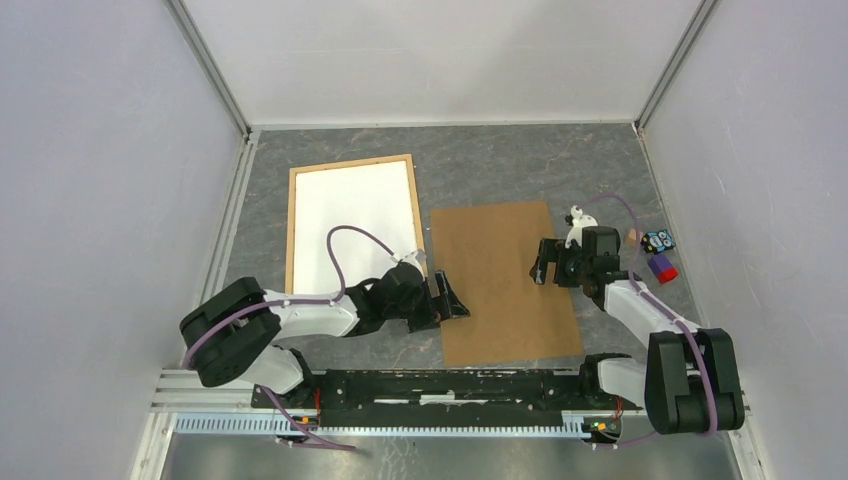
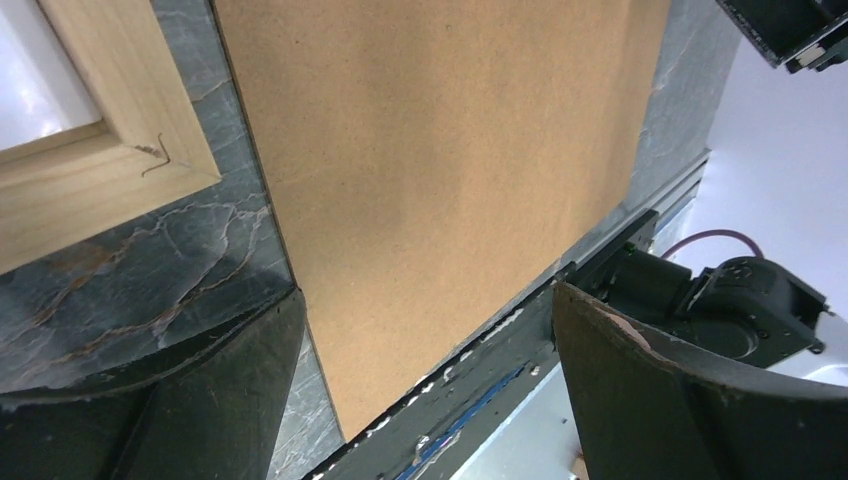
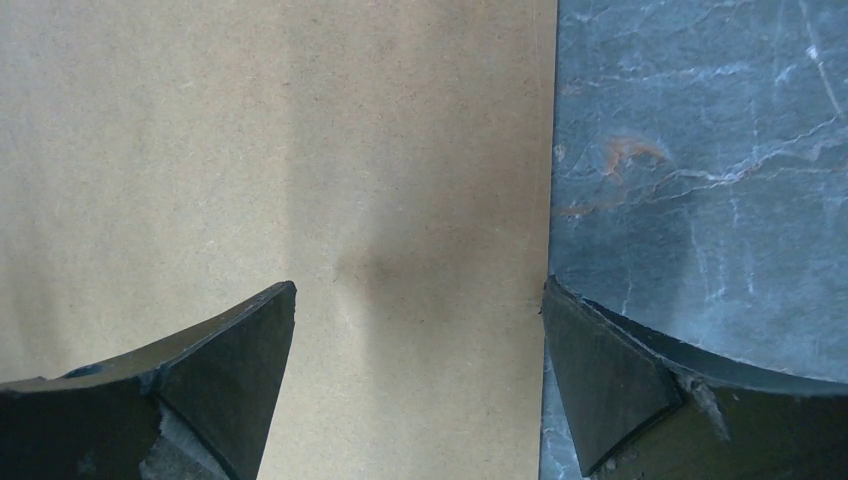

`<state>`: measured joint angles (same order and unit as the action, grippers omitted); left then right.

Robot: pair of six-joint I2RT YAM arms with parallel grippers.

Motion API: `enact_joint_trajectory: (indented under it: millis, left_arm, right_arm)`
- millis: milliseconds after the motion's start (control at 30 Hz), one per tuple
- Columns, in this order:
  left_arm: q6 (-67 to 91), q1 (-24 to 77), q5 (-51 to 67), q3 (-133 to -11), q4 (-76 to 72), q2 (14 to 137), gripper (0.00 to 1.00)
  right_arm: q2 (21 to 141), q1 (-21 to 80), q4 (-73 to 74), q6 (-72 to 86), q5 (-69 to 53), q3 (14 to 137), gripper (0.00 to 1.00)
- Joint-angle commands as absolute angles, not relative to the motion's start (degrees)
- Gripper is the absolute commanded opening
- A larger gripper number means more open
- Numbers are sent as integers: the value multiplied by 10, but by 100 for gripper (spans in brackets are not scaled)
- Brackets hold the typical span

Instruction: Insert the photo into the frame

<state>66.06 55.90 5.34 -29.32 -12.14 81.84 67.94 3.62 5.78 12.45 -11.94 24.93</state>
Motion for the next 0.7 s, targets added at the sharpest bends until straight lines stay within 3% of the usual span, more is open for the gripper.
enact_joint_trajectory:
  millis: [0,667]
  left_arm:
    - [689,542,83,-300,-181,857,100]
    - [624,526,154,-511,-103,867,100]
  right_arm:
    - [697,37,104,131,-191,202,98]
    - [640,37,62,196,-231,148,98]
